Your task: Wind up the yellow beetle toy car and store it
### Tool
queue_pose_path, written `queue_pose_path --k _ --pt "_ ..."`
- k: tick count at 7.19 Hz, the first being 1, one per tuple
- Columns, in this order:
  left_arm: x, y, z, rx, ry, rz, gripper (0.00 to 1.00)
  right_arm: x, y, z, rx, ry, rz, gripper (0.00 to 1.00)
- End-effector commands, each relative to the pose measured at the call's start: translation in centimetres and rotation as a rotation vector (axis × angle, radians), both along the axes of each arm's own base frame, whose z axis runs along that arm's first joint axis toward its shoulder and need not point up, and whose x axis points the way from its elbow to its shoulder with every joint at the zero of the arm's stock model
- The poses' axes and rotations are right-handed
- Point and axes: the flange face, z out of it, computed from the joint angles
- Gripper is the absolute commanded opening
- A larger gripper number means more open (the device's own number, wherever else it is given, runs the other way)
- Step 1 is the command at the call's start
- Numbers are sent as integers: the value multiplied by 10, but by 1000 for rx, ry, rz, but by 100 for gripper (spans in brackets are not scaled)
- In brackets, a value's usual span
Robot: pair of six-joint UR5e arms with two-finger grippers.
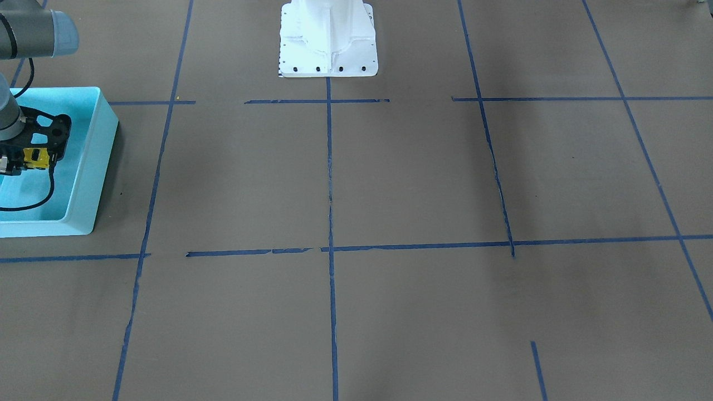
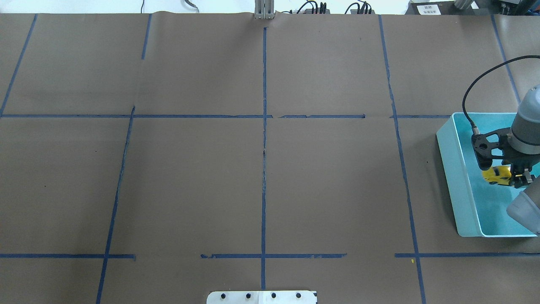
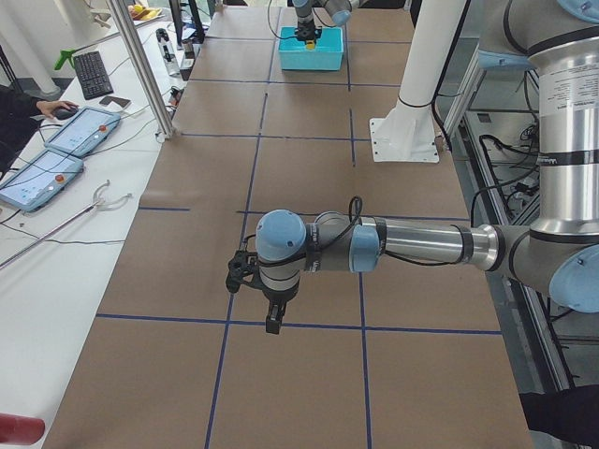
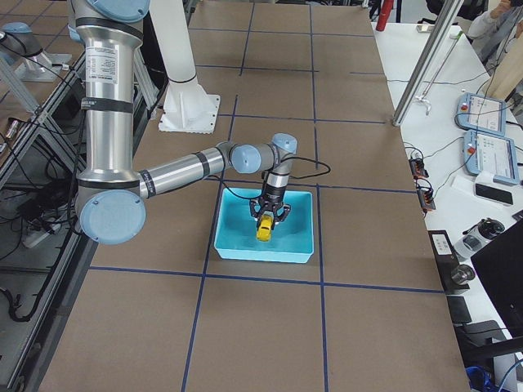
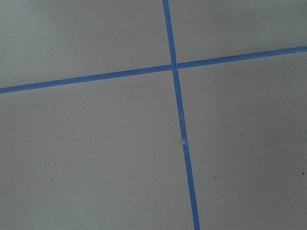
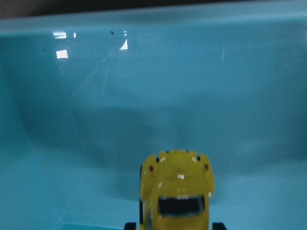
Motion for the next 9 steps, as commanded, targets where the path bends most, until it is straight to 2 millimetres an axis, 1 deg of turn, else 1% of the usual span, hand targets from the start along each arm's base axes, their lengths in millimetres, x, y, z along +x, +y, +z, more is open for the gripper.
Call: queue_pose_path --k 1,2,3,4,5,7,8,9 --pt "0 -3 -5 11 -1 3 100 -4 -1 -6 -11 -31 -2 98" --pt "0 -5 -6 15 -2 3 100 -8 -4 -14 -10 -52 -3 98" --pt "1 -5 -7 16 -2 4 100 0 -17 -26 -4 -77 22 99" --pt "1 -5 -7 16 -2 4 100 33 -34 -29 -22 -110 100 99" --pt "1 -6 -7 18 -2 4 100 77 -48 -28 -48 -147 199 99" --pt "1 -6 -7 18 -2 4 100 166 -62 -8 -155 -171 399 99" --pt "1 -7 -8 20 -2 5 100 221 -63 -2 -163 -187 515 99" --pt "1 -7 -8 21 -2 4 100 273 -50 9 -177 -188 624 99"
